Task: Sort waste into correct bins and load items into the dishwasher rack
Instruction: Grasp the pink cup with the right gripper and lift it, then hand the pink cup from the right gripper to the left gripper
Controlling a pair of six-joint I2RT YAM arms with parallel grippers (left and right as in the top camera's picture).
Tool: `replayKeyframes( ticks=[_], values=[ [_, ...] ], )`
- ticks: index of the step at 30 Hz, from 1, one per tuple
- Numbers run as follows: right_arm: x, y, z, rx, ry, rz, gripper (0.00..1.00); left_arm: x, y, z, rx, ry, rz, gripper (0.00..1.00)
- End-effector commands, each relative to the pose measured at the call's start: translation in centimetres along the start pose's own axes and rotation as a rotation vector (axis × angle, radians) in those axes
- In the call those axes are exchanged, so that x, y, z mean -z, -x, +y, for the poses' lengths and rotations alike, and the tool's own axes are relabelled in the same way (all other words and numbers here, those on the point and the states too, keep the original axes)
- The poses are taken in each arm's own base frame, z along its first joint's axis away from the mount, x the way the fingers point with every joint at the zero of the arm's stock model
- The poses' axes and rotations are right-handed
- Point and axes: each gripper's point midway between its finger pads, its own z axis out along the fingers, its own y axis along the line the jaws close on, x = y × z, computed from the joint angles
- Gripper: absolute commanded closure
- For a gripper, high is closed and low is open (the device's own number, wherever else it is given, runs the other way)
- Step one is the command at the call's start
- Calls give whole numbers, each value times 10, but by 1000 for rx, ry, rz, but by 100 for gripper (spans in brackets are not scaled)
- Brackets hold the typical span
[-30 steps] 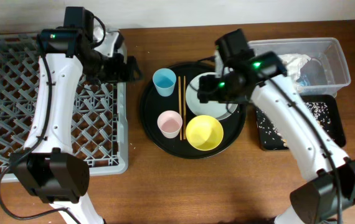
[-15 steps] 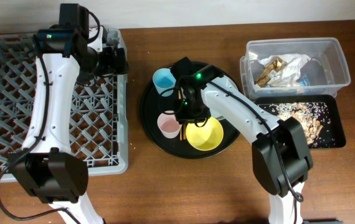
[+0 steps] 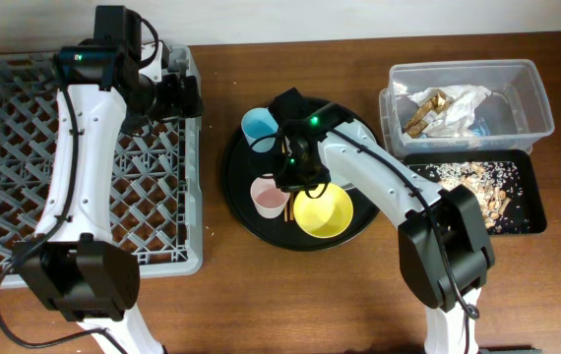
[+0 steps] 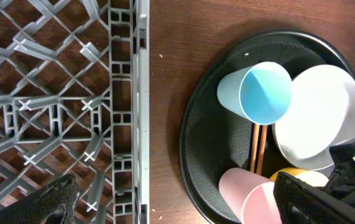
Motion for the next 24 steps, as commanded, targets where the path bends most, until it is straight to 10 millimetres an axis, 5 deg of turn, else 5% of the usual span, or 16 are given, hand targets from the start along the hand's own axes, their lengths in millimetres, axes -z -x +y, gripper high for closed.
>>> replayKeyframes(
  ticks=[1,4,6,9,15,19,24],
  values=[
    [-9,-7,-2,-4,-6,21,80,0,6,2,8,8,-16,1],
    [-9,-7,-2,-16,-6,20,83,0,6,2,8,8,-18,1],
    [-9,-6,-2,-23,-4,15,96,0,7,1,7,7,-23,1],
    [-1,-1,6,-28,45,7,96,0,7,1,7,5,-21,1],
    [86,10,40,3,401,-71,96,11,0,-48,-19,-328,22,1],
    [163,21,33,53,658,-185,96,45,0,-82,-87,-693,14,1],
    [209,32,35,146,893,-263,96,91,1,-106,-169,-1048,-43,1]
  ],
)
